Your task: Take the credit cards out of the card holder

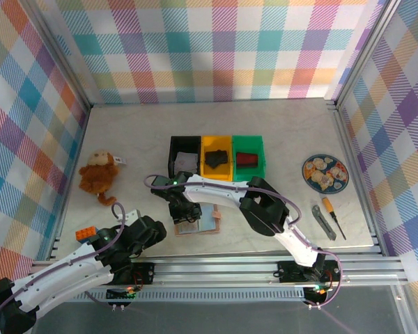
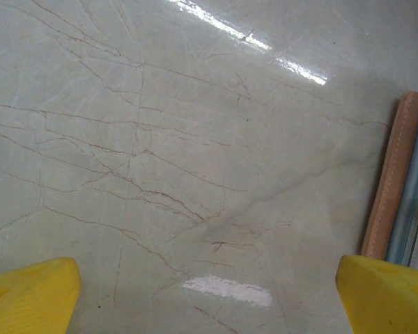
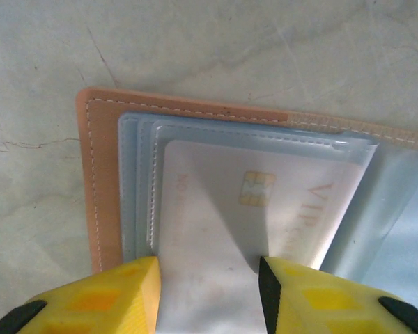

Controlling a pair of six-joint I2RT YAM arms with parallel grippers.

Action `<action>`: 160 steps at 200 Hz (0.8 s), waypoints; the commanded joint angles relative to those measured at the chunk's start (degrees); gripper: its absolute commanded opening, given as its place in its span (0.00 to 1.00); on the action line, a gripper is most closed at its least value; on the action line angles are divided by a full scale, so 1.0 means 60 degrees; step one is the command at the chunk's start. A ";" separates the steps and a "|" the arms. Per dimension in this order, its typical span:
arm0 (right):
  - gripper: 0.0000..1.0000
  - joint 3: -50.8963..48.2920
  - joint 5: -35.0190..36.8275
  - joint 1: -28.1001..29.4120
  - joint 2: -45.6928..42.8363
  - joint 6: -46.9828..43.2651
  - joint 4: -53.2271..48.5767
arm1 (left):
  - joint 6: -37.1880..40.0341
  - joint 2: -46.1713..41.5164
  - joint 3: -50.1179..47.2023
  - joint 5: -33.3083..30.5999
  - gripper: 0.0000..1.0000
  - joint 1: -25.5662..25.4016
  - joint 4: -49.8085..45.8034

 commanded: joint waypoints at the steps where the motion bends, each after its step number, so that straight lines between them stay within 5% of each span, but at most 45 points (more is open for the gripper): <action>1: 0.41 0.0215 -0.0065 0.0057 0.0248 -0.0076 -0.0303 | 0.0140 0.0165 -0.0096 0.0021 0.95 -0.0077 0.0247; 160: 0.52 0.0333 0.0418 0.0101 0.0311 -0.0108 -0.0541 | 0.0104 0.0189 -0.0122 0.0052 0.95 -0.0077 0.0313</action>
